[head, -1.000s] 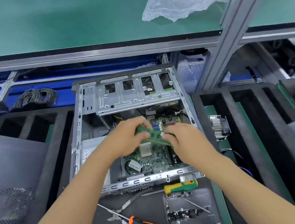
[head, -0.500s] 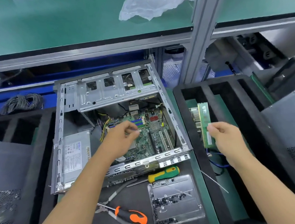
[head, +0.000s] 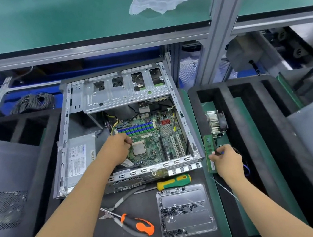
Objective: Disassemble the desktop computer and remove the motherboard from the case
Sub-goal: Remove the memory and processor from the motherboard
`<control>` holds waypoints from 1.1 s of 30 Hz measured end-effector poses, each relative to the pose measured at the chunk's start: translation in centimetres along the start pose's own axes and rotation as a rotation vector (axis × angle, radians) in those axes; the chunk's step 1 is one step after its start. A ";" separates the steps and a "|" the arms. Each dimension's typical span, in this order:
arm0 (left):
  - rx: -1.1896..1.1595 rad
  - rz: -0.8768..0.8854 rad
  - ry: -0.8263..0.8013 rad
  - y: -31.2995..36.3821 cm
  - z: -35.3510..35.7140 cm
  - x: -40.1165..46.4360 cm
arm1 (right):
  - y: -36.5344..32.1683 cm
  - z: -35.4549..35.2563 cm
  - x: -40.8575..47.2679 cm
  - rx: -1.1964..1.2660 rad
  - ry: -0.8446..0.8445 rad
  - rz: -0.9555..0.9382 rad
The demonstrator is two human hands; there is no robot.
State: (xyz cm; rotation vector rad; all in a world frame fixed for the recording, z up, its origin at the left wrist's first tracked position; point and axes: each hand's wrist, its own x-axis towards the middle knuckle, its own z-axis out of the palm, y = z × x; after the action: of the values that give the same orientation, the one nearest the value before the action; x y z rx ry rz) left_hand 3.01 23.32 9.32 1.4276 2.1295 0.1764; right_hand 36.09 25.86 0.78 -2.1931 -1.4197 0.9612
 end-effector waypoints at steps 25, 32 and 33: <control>0.426 0.258 -0.240 0.8 1.1 3.7 | -20.6 8.4 -2.9 -0.902 -0.616 -0.655; 0.413 0.266 -0.235 0.6 1.5 4.1 | -19.9 10.2 -2.7 -0.928 -0.658 -0.633; 0.415 0.265 -0.238 0.6 1.6 4.1 | -19.8 10.5 -2.7 -0.947 -0.656 -0.638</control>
State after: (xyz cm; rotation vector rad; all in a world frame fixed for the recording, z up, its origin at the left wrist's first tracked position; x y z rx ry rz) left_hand 3.21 26.87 6.69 1.8619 1.8433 -0.3419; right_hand 14.95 31.33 6.54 -1.6580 -3.1346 0.8744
